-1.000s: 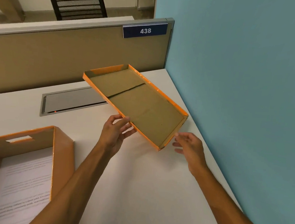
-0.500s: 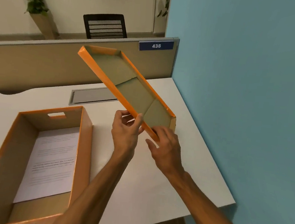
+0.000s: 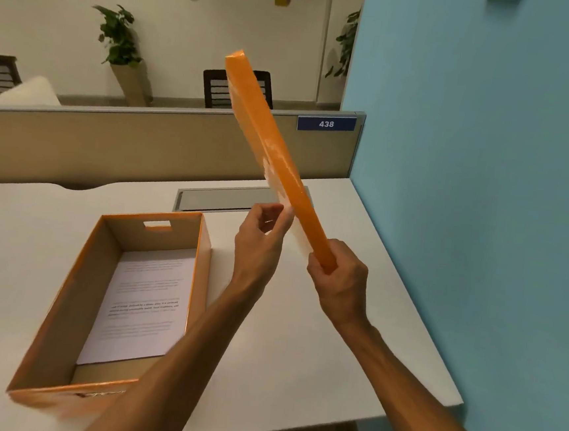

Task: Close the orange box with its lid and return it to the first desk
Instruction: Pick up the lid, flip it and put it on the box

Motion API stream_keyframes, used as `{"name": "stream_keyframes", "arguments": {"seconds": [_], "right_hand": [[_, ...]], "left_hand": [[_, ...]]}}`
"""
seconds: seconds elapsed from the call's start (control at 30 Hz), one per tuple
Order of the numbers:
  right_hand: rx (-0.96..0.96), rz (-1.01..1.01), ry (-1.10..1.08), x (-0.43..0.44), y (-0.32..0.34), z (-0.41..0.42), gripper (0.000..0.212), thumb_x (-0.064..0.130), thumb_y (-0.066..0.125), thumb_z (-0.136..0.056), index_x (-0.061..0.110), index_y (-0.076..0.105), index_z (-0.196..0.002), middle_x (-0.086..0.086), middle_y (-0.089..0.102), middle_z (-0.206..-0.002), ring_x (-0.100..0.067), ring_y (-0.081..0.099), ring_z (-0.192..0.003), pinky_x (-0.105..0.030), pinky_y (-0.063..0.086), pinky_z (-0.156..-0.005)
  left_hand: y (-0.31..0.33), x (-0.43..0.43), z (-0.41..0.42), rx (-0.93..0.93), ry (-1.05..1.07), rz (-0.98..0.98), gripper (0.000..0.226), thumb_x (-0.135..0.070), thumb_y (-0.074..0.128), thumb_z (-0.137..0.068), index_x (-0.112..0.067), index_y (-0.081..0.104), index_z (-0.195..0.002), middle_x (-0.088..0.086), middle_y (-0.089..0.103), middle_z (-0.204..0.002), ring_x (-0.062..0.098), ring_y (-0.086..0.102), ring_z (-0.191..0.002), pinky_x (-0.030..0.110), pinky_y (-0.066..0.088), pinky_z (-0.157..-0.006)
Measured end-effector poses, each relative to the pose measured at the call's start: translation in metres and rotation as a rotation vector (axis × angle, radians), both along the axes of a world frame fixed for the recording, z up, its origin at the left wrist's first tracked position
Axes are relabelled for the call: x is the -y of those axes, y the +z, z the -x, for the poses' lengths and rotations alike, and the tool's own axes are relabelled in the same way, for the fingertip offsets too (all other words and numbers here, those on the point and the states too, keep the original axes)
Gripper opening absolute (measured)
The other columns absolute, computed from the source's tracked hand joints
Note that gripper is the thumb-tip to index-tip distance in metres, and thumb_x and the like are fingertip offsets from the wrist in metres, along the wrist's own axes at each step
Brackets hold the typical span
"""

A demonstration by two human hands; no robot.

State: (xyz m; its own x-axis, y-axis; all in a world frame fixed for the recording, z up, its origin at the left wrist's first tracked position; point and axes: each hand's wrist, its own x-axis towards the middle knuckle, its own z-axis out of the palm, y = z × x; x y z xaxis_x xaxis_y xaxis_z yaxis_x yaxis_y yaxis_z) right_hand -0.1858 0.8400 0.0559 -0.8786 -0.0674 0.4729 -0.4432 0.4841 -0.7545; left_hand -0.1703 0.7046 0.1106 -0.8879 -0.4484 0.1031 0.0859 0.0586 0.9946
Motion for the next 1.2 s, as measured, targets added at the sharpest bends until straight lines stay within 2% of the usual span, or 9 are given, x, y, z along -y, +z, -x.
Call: {"name": "stream_keyframes", "arguments": {"seconds": [0.07, 0.13, 0.27, 0.4, 0.57, 0.7, 0.83, 0.97, 1.2], "right_hand": [[0.036, 0.025, 0.009, -0.001, 0.01, -0.001, 0.025, 0.041, 0.07, -0.087, 0.022, 0.059, -0.097, 0.007, 0.063, -0.094, -0.002, 0.06, -0.072, -0.003, 0.044, -0.076], [0.102, 0.103, 0.032, -0.002, 0.02, 0.0, 0.026, 0.045, 0.069, -0.086, 0.022, 0.061, -0.094, 0.007, 0.066, -0.093, -0.003, 0.063, -0.075, -0.012, 0.05, -0.071], [0.235, 0.381, 0.106, 0.002, 0.04, 0.001, 0.013, 0.025, 0.077, -0.085, 0.025, 0.066, -0.09, 0.009, 0.073, -0.087, -0.014, 0.07, -0.076, -0.027, 0.056, -0.064], [0.368, 0.682, 0.183, 0.017, 0.053, -0.007, 0.032, 0.024, 0.079, -0.075, 0.026, 0.069, -0.105, 0.012, 0.078, -0.098, -0.016, 0.075, -0.089, -0.031, 0.061, -0.068], [0.527, 0.816, 0.215, 0.044, 0.053, -0.023, 0.045, 0.024, 0.077, -0.074, 0.026, 0.065, -0.118, 0.003, 0.076, -0.112, -0.028, 0.071, -0.101, -0.047, 0.06, -0.076], [0.587, 0.835, 0.236, 0.067, 0.049, -0.037, 0.047, 0.024, 0.077, -0.075, 0.029, 0.063, -0.12, 0.002, 0.075, -0.114, -0.03, 0.07, -0.104, -0.046, 0.061, -0.073], [0.628, 0.813, 0.18, 0.094, 0.041, -0.048, 0.061, 0.025, 0.079, -0.077, 0.029, 0.053, -0.132, -0.004, 0.066, -0.126, -0.034, 0.066, -0.106, -0.048, 0.061, -0.073], [0.676, 0.738, 0.158, 0.13, 0.028, -0.06, 0.054, 0.03, 0.076, -0.083, 0.029, 0.051, -0.131, -0.002, 0.064, -0.123, -0.031, 0.066, -0.104, -0.041, 0.061, -0.068], [0.727, 0.49, 0.141, 0.175, 0.001, -0.067, 0.059, 0.04, 0.073, -0.085, 0.021, 0.052, -0.137, -0.003, 0.061, -0.125, -0.021, 0.063, -0.099, -0.04, 0.056, -0.074]], "left_hand": [[-0.005, 0.022, -0.002, 0.03, -0.031, 0.011, 0.034, -0.04, 0.062, -0.093, -0.017, 0.062, -0.118, 0.001, 0.069, -0.115, 0.015, 0.065, -0.108, 0.04, 0.054, -0.099], [-0.013, 0.047, -0.003, 0.095, -0.055, 0.016, 0.035, -0.038, 0.063, -0.093, -0.017, 0.06, -0.121, 0.002, 0.066, -0.12, 0.017, 0.062, -0.114, 0.041, 0.051, -0.102], [-0.028, 0.094, -0.012, 0.25, -0.14, 0.021, 0.06, -0.04, 0.065, -0.092, -0.016, 0.043, -0.142, 0.01, 0.049, -0.147, 0.028, 0.05, -0.132, 0.05, 0.042, -0.11], [-0.031, 0.138, -0.029, 0.305, -0.223, -0.04, 0.076, -0.041, 0.064, -0.091, -0.016, 0.028, -0.153, 0.01, 0.033, -0.16, 0.032, 0.038, -0.142, 0.052, 0.034, -0.114], [-0.025, 0.183, -0.053, 0.278, -0.273, -0.049, 0.064, -0.039, 0.061, -0.094, -0.014, 0.038, -0.148, 0.009, 0.049, -0.149, 0.031, 0.05, -0.133, 0.055, 0.039, -0.112], [-0.023, 0.221, -0.078, 0.235, -0.181, -0.016, 0.051, -0.032, 0.061, -0.094, -0.01, 0.052, -0.139, 0.01, 0.061, -0.135, 0.03, 0.06, -0.121, 0.054, 0.048, -0.103], [-0.026, 0.26, -0.105, 0.235, -0.093, 0.012, 0.045, -0.03, 0.069, -0.089, -0.014, 0.059, -0.13, -0.001, 0.066, -0.117, 0.022, 0.066, -0.106, 0.032, 0.056, -0.079], [-0.026, 0.291, -0.129, 0.265, -0.007, 0.026, 0.05, -0.037, 0.072, -0.086, -0.014, 0.061, -0.129, 0.002, 0.067, -0.119, 0.024, 0.067, -0.102, 0.038, 0.056, -0.084], [-0.036, 0.33, -0.164, 0.323, 0.094, 0.057, 0.047, -0.039, 0.075, -0.082, -0.013, 0.066, -0.12, 0.002, 0.07, -0.11, 0.023, 0.069, -0.097, 0.03, 0.054, -0.072]]}}
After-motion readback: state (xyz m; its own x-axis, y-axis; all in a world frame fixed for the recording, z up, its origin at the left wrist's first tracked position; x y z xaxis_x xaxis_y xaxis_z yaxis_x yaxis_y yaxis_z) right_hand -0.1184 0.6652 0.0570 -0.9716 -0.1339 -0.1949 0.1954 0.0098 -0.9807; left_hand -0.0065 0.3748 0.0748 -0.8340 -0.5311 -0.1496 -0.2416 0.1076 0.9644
